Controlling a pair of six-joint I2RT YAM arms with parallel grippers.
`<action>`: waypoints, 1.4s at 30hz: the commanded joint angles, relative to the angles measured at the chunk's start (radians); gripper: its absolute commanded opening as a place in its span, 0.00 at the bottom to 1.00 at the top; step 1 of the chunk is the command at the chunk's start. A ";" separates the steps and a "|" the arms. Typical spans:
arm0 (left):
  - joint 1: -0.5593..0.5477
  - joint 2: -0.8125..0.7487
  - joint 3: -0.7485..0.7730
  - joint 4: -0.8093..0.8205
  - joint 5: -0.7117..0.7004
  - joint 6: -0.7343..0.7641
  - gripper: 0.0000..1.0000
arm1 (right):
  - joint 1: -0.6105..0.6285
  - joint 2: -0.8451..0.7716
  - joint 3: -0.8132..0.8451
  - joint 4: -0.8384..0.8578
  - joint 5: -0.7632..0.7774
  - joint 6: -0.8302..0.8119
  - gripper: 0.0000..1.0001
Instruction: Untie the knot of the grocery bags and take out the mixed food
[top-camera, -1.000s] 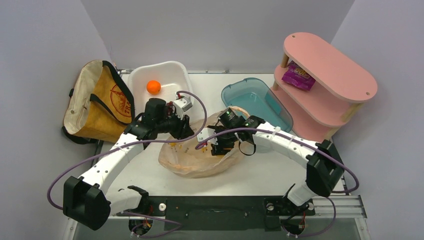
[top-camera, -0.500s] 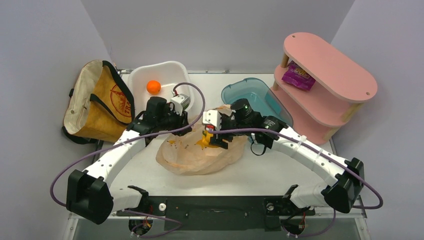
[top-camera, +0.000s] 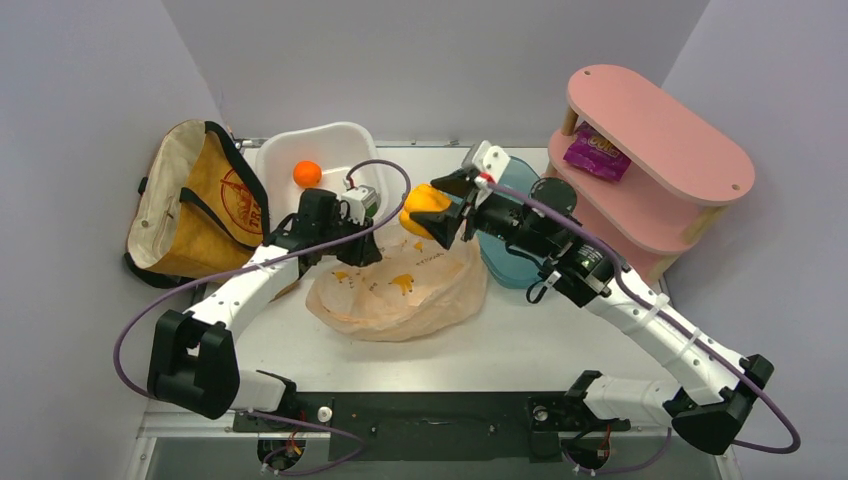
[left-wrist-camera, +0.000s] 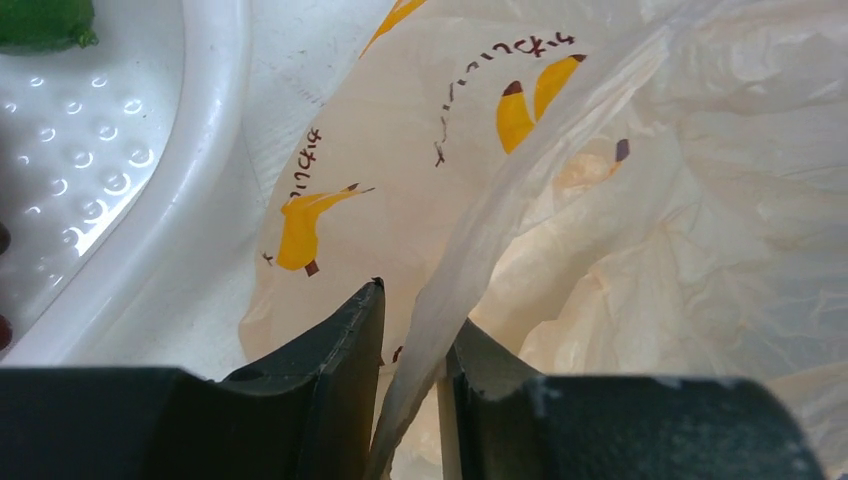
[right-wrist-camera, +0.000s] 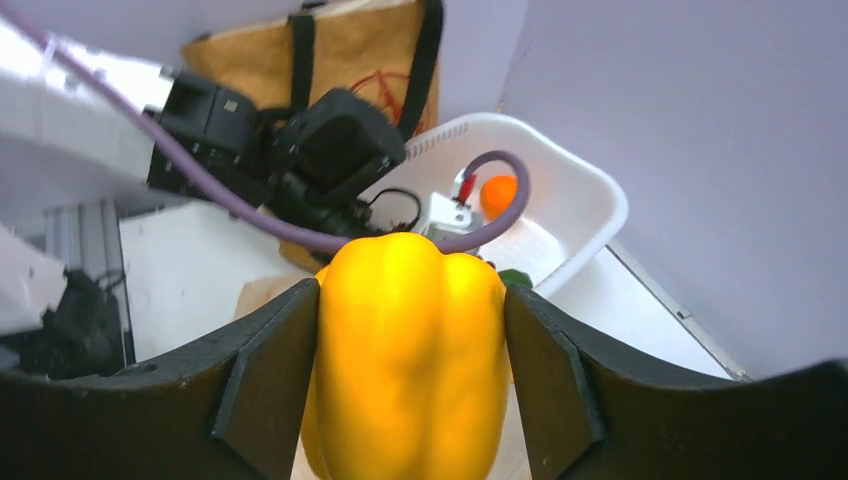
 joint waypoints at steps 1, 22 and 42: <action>0.018 0.000 0.048 0.041 0.041 -0.028 0.20 | -0.086 -0.046 0.086 0.173 0.176 0.165 0.00; 0.018 -0.067 -0.014 0.124 0.158 -0.057 0.10 | -0.338 0.048 0.016 -0.220 -0.167 0.056 0.29; 0.029 -0.295 -0.224 0.282 0.307 0.194 0.00 | -0.184 0.408 -0.049 -0.137 -0.266 -0.466 0.56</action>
